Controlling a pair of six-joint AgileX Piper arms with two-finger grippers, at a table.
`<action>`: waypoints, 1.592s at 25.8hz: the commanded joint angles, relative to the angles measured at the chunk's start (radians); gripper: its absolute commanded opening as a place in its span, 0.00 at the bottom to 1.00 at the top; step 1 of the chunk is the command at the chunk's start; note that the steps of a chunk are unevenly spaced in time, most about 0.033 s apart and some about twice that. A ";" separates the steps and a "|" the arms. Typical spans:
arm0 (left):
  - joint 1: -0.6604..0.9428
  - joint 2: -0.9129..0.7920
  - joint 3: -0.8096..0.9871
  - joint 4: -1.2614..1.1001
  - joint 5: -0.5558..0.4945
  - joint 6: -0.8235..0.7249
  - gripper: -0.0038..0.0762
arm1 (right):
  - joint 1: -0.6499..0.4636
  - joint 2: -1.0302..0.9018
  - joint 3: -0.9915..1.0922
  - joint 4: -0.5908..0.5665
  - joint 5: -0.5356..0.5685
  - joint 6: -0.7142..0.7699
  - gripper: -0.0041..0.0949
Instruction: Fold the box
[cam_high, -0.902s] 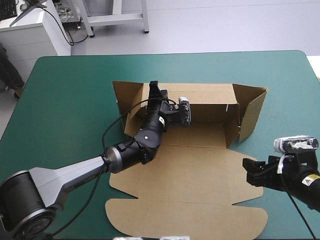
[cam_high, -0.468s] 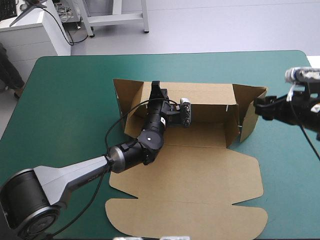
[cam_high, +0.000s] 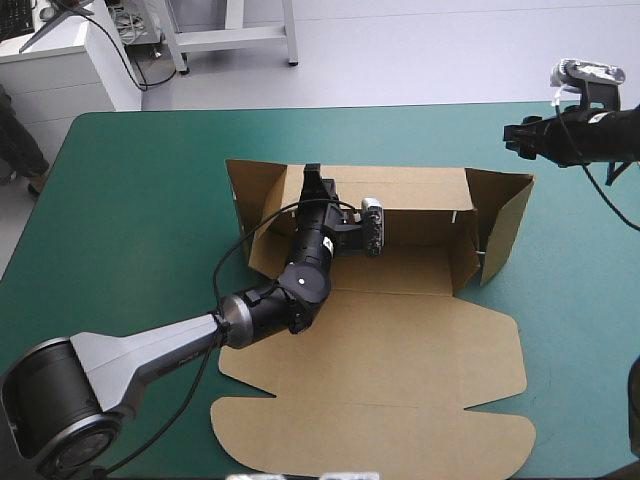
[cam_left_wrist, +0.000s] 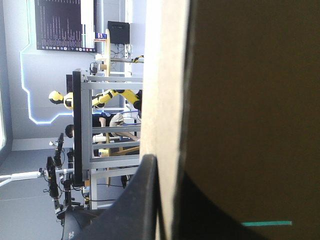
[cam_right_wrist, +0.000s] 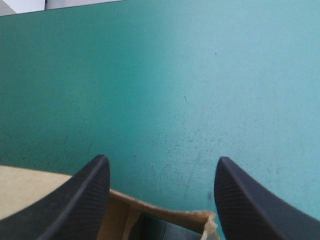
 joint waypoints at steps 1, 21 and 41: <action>-0.005 -0.027 -0.006 -0.036 0.014 -0.021 0.04 | -0.004 0.043 -0.064 0.015 -0.047 -0.006 0.57; -0.005 -0.027 -0.006 -0.036 0.013 -0.021 0.04 | 0.016 0.140 -0.027 0.033 0.111 -0.155 0.51; -0.005 -0.027 -0.006 -0.038 0.013 -0.021 0.04 | 0.014 -0.231 0.466 0.247 0.046 -0.584 0.51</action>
